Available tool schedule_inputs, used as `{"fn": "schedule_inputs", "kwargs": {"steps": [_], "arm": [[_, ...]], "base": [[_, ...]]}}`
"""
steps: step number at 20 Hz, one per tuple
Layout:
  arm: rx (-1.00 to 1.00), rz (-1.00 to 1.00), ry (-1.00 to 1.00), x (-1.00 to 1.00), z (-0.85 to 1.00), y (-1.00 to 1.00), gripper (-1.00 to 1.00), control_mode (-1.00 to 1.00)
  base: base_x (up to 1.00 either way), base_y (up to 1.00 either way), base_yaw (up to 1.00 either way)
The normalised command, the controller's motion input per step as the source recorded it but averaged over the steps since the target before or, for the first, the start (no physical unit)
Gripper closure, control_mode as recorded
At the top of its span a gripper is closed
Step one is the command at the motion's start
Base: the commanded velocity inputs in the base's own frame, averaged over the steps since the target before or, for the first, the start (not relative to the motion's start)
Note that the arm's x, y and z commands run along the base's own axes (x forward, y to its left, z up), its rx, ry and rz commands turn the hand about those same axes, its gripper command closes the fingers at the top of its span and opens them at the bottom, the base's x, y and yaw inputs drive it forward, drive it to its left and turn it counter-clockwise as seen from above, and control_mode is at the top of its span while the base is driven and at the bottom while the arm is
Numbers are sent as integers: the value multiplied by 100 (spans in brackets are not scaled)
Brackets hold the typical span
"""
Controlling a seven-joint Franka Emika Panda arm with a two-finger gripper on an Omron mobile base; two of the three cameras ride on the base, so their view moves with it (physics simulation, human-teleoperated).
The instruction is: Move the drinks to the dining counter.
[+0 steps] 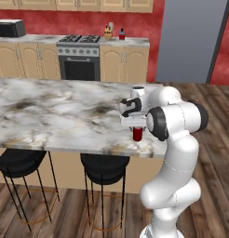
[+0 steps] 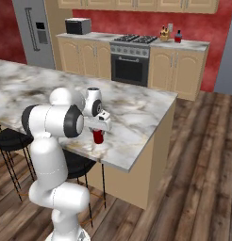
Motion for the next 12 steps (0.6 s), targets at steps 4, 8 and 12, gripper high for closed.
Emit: {"fn": "schedule_inputs", "kwargs": {"steps": [4,8,12], "arm": [[0,0,0,0,0,0,-100,-100],[0,0,0,0,1,0,-100,-100],[0,0,0,0,44,0,-100,-100]], "base": [[0,0,0],[0,0,0],[0,0,0]]}}
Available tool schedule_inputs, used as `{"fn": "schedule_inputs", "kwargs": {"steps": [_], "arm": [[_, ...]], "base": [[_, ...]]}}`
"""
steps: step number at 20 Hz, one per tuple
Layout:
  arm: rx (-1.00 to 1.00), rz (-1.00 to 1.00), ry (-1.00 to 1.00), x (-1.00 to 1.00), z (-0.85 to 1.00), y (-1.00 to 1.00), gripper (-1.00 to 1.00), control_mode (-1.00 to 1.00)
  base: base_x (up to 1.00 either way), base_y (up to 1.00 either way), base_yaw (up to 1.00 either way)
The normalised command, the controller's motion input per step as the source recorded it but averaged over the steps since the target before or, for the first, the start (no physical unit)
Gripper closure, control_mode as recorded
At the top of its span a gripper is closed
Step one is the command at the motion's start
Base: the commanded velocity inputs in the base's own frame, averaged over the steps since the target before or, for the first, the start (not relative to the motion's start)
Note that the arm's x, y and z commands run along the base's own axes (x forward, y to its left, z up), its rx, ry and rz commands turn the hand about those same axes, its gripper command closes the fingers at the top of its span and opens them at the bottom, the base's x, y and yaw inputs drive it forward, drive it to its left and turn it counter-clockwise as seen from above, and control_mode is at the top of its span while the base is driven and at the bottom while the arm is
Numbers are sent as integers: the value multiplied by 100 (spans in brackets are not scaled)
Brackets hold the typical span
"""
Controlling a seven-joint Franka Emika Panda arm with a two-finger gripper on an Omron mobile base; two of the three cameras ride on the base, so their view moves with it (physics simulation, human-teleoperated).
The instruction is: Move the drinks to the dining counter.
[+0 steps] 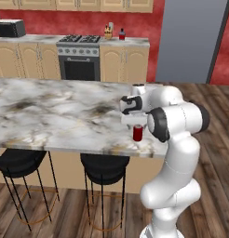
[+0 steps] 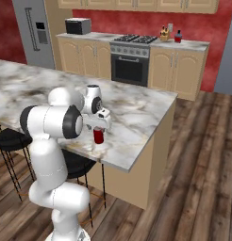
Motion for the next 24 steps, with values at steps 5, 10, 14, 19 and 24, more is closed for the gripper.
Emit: {"fn": "schedule_inputs", "kwargs": {"steps": [5,10,14,19,24], "arm": [[0,0,0,0,66,0,-100,-100],[0,0,0,-41,75,-2,-100,-100],[0,1,-1,-100,68,-11,-100,-100],[0,1,-10,-100,53,-3,-100,-100],[0,2,-13,-100,58,0,-100,-100]], "base": [[0,0,0],[0,0,0],[0,0,0],[0,0,0],[0,0,0]]}}
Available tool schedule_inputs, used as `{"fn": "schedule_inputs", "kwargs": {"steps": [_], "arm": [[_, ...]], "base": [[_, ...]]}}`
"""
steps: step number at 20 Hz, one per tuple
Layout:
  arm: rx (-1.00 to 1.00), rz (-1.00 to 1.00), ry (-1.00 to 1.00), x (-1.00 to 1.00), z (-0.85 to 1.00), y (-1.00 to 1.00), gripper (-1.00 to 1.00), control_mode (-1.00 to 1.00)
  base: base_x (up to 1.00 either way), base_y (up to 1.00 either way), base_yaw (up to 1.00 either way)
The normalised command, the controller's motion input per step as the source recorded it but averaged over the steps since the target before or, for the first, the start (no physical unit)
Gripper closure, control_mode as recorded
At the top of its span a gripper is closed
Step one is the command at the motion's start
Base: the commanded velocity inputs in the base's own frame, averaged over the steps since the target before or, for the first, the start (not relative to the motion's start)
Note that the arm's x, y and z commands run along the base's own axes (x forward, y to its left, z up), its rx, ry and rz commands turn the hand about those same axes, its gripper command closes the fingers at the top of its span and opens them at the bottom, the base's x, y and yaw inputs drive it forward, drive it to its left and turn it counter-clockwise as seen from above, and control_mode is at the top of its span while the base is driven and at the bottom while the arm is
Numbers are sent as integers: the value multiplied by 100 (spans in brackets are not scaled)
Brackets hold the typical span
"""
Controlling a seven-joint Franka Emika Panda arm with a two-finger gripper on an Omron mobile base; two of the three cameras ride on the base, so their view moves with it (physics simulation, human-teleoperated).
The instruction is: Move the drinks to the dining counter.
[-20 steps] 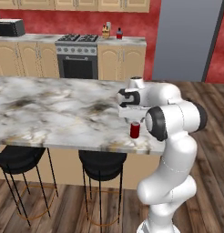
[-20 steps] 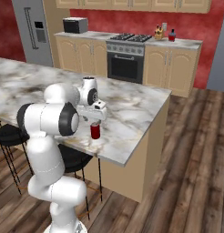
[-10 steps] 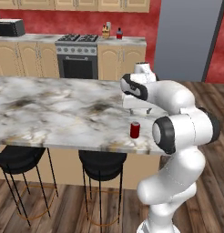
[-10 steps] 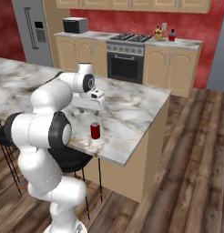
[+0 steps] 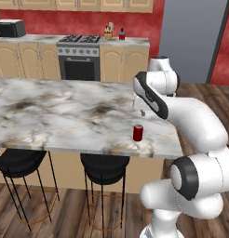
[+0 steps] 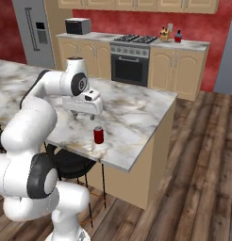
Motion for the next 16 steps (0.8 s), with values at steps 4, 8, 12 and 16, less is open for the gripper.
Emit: {"fn": "schedule_inputs", "kwargs": {"steps": [4,8,12,16], "arm": [[0,0,-16,-100,39,0,-100,-100],[0,3,-41,-100,0,0,-100,-100],[-7,0,0,-91,10,0,-100,-100],[-9,0,23,-52,28,0,-100,-100]], "base": [[0,0,0],[0,0,0],[0,0,0],[0,0,0]]}}
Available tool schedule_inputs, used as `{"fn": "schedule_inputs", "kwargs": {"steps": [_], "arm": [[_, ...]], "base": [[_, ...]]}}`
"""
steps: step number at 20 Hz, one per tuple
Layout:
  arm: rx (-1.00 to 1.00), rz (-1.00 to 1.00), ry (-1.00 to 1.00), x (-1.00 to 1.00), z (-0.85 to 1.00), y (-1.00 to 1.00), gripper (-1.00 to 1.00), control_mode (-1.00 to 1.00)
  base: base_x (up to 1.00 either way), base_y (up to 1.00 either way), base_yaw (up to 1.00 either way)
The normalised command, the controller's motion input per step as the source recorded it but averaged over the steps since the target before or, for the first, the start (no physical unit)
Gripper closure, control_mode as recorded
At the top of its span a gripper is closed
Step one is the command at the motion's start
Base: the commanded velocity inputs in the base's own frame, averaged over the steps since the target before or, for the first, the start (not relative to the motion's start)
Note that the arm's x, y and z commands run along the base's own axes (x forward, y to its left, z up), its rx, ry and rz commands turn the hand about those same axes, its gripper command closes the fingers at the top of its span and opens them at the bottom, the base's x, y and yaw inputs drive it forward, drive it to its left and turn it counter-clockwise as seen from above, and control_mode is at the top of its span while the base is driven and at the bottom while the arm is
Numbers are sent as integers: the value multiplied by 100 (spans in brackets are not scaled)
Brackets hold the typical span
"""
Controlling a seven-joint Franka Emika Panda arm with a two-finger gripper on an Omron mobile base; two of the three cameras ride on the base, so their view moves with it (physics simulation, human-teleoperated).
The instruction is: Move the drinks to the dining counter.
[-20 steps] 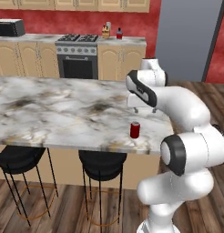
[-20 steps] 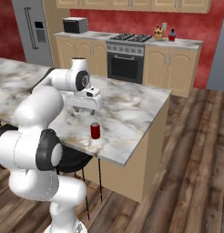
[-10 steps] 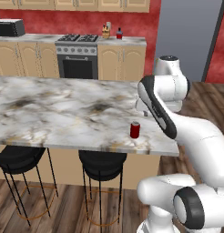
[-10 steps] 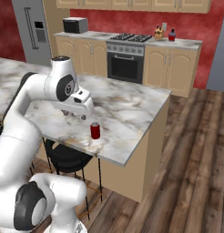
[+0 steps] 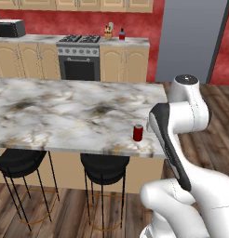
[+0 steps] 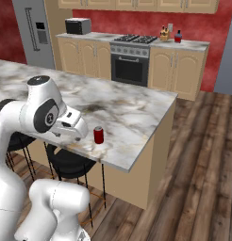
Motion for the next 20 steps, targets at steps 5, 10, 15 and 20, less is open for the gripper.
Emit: {"fn": "schedule_inputs", "kwargs": {"steps": [5,10,15,20], "arm": [[-3,0,22,-27,-13,0,-100,-100],[0,0,1,0,0,0,-100,-100],[0,0,0,-2,0,0,-100,-100],[0,0,0,0,-6,-1,-100,100]], "base": [[0,0,0],[0,0,0],[0,0,0],[-4,-24,-2]]}}
